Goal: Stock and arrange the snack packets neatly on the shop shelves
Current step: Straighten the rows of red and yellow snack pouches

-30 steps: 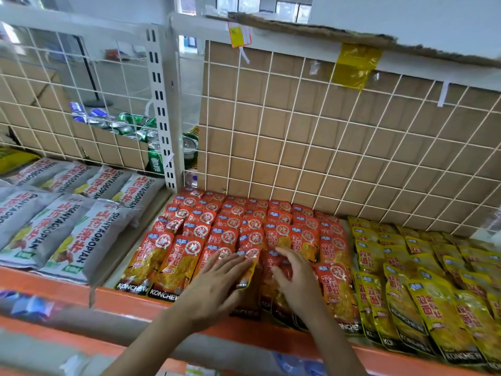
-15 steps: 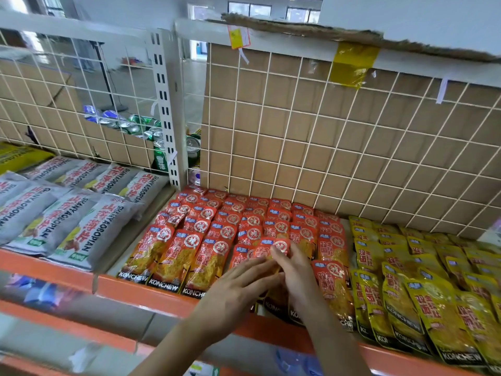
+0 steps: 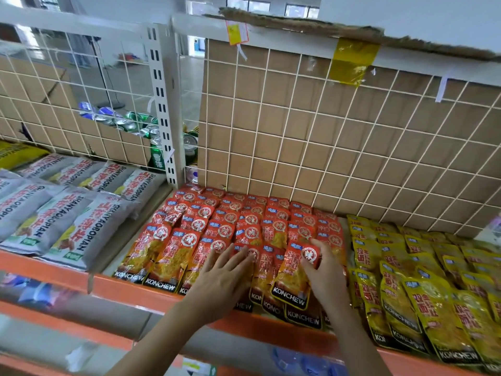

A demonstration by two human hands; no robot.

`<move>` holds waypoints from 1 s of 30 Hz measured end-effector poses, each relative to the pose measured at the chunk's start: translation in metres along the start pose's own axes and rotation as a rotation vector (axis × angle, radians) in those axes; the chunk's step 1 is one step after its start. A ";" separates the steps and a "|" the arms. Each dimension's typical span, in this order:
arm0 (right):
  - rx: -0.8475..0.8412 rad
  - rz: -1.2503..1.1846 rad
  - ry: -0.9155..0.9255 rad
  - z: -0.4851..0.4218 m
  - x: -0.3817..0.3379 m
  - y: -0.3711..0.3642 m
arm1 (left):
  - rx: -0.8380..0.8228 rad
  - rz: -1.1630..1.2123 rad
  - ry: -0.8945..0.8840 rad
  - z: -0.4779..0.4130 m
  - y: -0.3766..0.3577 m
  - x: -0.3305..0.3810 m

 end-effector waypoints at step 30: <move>-0.435 0.382 0.217 -0.042 -0.060 -0.105 | -0.074 0.000 -0.219 0.007 -0.002 -0.022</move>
Point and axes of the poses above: each hand's wrist, its own z-axis away from the middle knuckle, its own y-axis out of the back of the hand, x = y × z, the point moved 6 cm from there along -z, towards the middle knuckle, and after that the axes turned 15 degrees about -z, right-handed, at the moved point
